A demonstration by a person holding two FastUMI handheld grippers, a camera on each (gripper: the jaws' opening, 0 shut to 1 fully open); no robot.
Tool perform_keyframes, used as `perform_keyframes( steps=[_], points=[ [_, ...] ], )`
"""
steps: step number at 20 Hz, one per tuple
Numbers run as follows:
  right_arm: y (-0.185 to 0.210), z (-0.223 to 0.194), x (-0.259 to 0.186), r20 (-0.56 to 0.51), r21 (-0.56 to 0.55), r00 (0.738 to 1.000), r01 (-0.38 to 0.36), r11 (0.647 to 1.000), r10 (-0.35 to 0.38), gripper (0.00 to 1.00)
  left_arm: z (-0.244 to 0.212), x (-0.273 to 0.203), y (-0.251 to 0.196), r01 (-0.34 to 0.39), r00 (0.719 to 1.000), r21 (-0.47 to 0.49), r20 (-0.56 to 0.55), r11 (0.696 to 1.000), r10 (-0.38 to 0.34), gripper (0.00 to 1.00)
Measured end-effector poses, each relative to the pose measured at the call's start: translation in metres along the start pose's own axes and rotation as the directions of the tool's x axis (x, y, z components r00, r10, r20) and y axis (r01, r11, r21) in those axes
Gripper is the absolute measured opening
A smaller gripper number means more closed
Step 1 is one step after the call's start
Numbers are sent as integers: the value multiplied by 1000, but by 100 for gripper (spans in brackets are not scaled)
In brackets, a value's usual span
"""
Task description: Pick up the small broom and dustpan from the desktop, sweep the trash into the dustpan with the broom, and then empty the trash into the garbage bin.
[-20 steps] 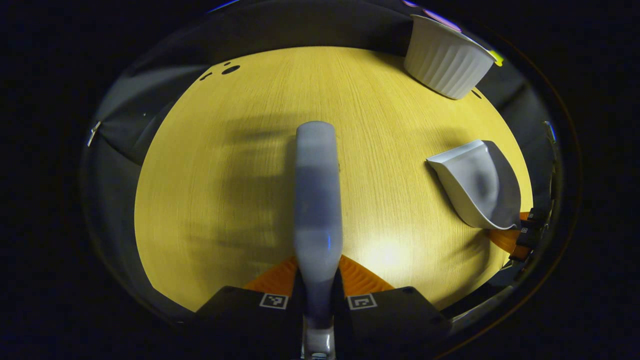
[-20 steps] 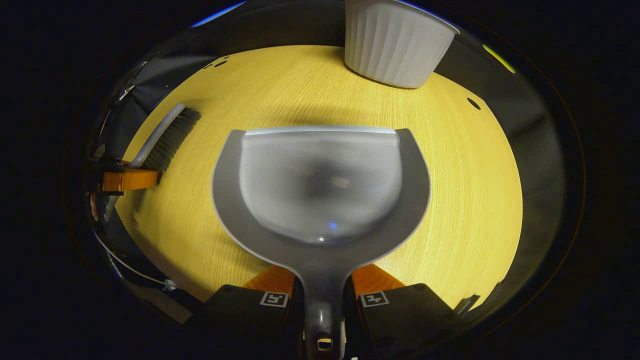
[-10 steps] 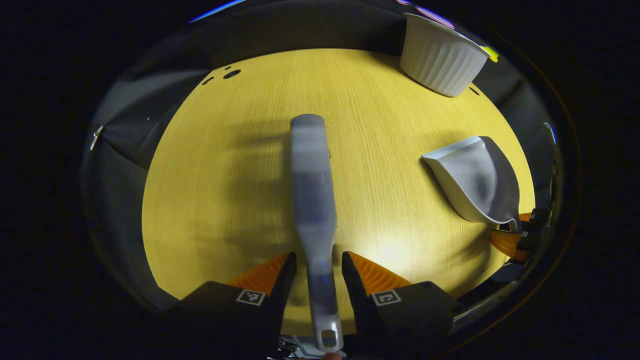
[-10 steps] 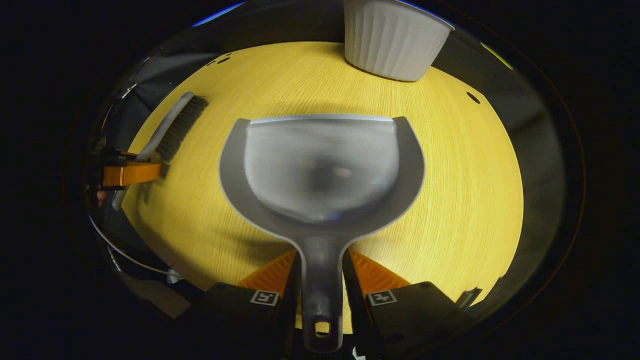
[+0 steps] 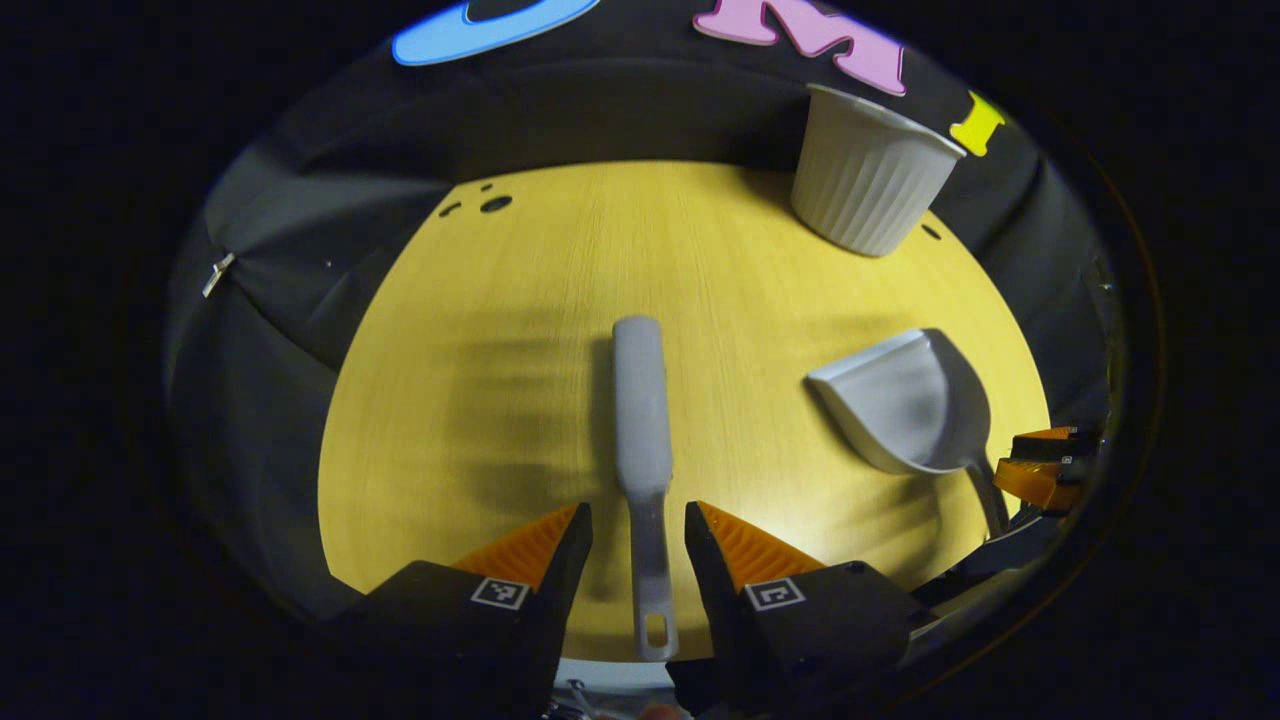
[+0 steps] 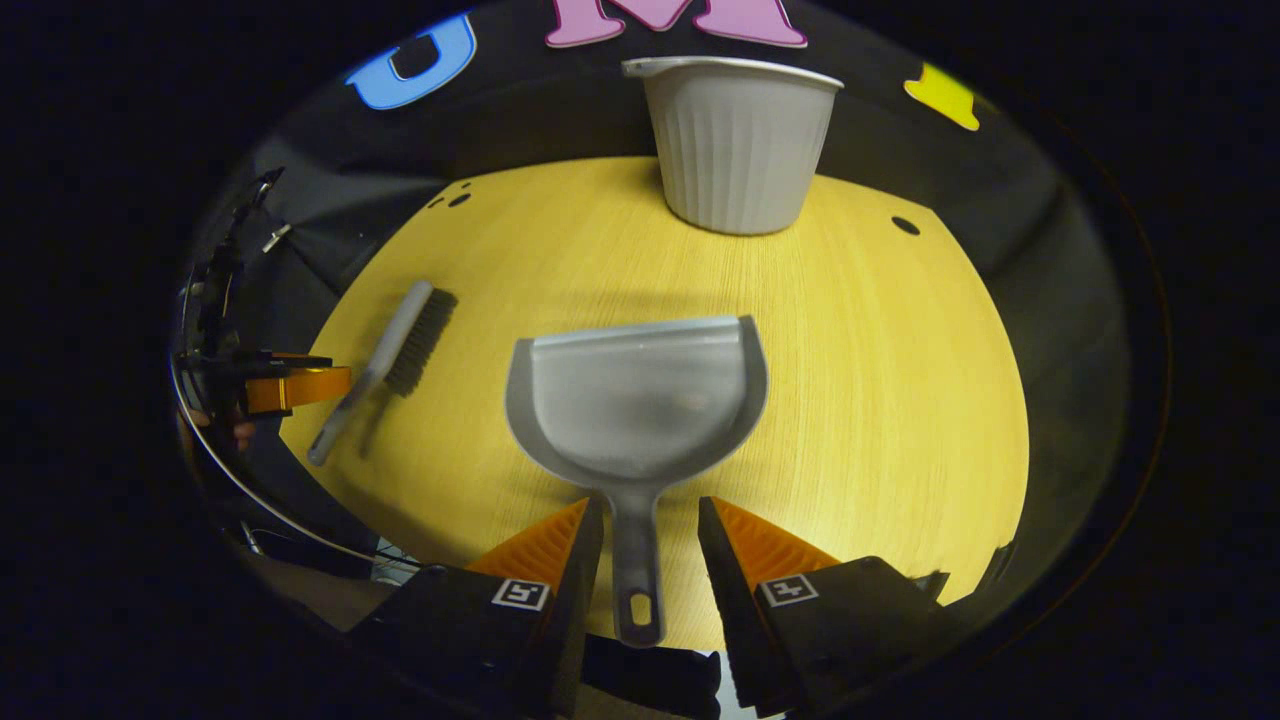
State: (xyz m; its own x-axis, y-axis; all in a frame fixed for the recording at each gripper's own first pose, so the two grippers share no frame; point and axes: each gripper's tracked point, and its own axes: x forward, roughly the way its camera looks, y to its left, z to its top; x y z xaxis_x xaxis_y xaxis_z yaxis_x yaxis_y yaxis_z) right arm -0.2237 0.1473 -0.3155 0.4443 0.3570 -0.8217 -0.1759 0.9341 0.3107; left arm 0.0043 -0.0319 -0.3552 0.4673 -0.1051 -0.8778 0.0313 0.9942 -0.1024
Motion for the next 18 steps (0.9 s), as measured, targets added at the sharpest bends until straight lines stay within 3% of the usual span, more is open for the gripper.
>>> perform_keyframes(
  steps=[3,5,8,9,13,16,18],
  points=[
    [-3,39,-25,131,-40,991,12,999,-6,61,46,-29,-18,49,986,25,158,998,-52,64],
    [-5,74,-46,256,-45,967,31,999,-18,61,81,-49,-34,95,959,40,266,995,-102,65],
    [-6,120,-74,399,-39,917,43,998,-24,63,124,-84,-49,114,905,57,406,992,-128,68],
    [-7,132,-84,431,-35,902,46,998,-26,64,137,-95,-54,116,886,60,445,991,-131,64],
    [-10,170,-115,536,-26,844,62,998,-38,66,174,-133,-70,132,802,109,572,985,-171,65],
    [-18,186,-129,605,-18,792,117,993,-82,68,175,-134,-67,92,792,139,590,986,-157,72],
    [-21,187,-132,620,-16,778,148,989,-107,72,176,-134,-66,87,785,129,602,988,-148,80]
  ],
)
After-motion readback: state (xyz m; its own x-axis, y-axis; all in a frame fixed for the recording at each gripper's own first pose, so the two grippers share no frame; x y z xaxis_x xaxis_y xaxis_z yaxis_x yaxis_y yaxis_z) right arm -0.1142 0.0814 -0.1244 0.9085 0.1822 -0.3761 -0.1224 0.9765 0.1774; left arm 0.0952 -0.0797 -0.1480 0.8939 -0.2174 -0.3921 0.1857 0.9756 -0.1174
